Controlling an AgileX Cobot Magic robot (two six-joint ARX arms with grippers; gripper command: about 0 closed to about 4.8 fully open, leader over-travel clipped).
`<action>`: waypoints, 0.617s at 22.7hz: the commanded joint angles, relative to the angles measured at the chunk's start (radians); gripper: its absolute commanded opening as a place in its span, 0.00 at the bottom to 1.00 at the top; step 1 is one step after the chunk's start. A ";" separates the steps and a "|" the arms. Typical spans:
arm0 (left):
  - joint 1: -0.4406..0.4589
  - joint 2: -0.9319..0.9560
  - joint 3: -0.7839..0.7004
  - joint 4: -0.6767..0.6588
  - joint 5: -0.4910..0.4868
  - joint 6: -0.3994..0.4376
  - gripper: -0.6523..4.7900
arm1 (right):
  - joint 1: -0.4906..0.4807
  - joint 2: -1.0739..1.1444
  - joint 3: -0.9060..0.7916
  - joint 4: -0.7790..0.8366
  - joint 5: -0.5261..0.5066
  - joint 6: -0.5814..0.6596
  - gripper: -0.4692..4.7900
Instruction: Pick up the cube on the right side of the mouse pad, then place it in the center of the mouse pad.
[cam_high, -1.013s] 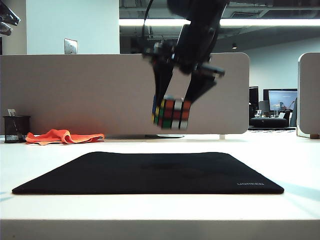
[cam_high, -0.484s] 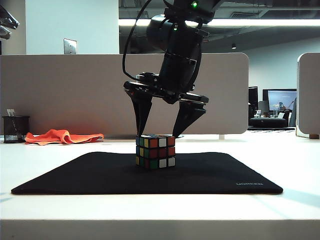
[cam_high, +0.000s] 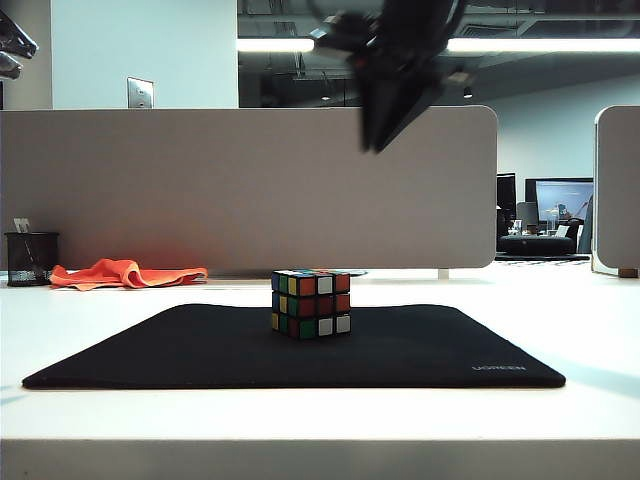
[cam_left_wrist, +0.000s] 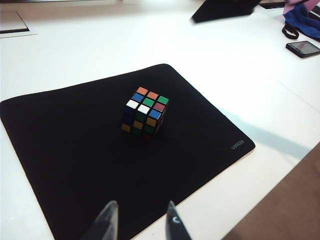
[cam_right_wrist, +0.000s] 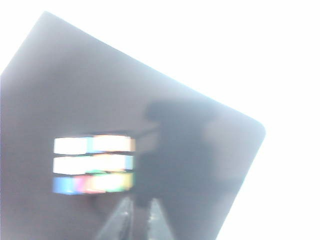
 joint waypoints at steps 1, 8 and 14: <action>0.000 -0.002 0.006 0.010 -0.002 0.004 0.33 | -0.035 -0.075 0.005 -0.026 0.119 -0.018 0.08; 0.000 -0.002 0.006 0.011 -0.116 0.000 0.20 | -0.120 -0.268 -0.008 0.026 0.194 -0.017 0.08; 0.000 -0.004 0.006 0.010 -0.116 0.000 0.11 | -0.121 -0.534 -0.319 0.230 0.263 -0.016 0.08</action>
